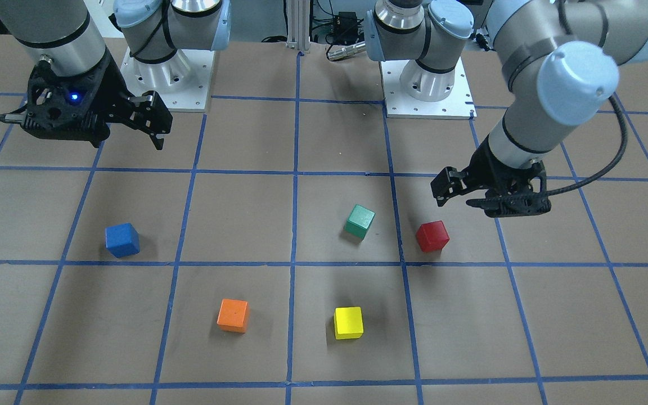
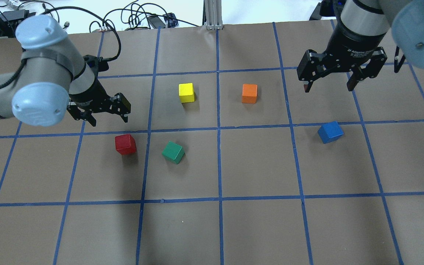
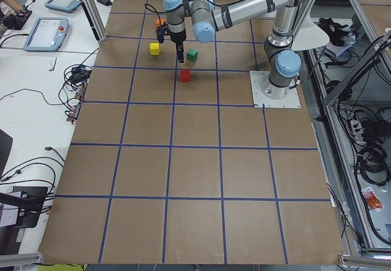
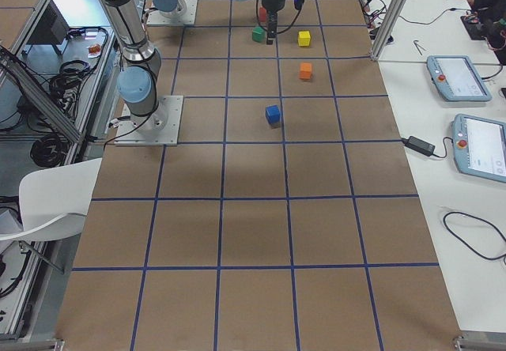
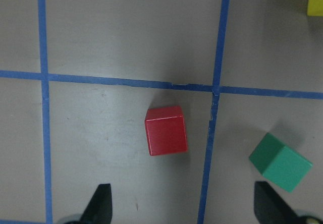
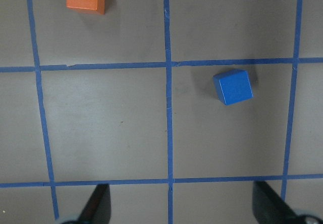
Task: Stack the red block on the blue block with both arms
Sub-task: 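Lower the left gripper onto the red cube and close on it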
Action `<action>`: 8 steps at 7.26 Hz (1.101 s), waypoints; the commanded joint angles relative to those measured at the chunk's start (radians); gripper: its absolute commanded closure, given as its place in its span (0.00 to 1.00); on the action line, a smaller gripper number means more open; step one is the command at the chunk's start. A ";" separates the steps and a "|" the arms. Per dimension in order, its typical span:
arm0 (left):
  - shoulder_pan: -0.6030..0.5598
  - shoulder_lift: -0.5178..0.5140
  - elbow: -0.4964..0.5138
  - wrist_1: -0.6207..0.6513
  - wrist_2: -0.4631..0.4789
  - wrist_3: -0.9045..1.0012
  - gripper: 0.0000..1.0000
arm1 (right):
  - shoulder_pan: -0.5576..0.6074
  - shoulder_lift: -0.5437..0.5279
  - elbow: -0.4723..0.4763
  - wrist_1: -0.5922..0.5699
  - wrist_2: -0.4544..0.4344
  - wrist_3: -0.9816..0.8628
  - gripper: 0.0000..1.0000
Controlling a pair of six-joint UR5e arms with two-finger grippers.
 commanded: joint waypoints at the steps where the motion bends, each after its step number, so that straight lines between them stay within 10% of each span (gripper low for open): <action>1: 0.002 -0.061 -0.144 0.194 -0.002 -0.008 0.00 | 0.000 0.000 0.000 0.001 0.004 0.000 0.00; 4: 0.002 -0.142 -0.153 0.288 0.005 0.001 0.00 | 0.000 0.000 0.000 -0.001 -0.002 -0.009 0.00; 5: 0.002 -0.153 -0.152 0.335 0.032 0.006 0.27 | 0.000 0.000 0.000 -0.001 -0.002 -0.005 0.00; 6: 0.002 -0.155 -0.152 0.337 0.069 0.024 0.74 | 0.000 0.000 0.000 -0.003 -0.001 -0.009 0.00; 8: -0.006 -0.150 -0.153 0.333 0.042 0.009 0.96 | -0.001 0.000 0.000 -0.003 0.002 -0.009 0.00</action>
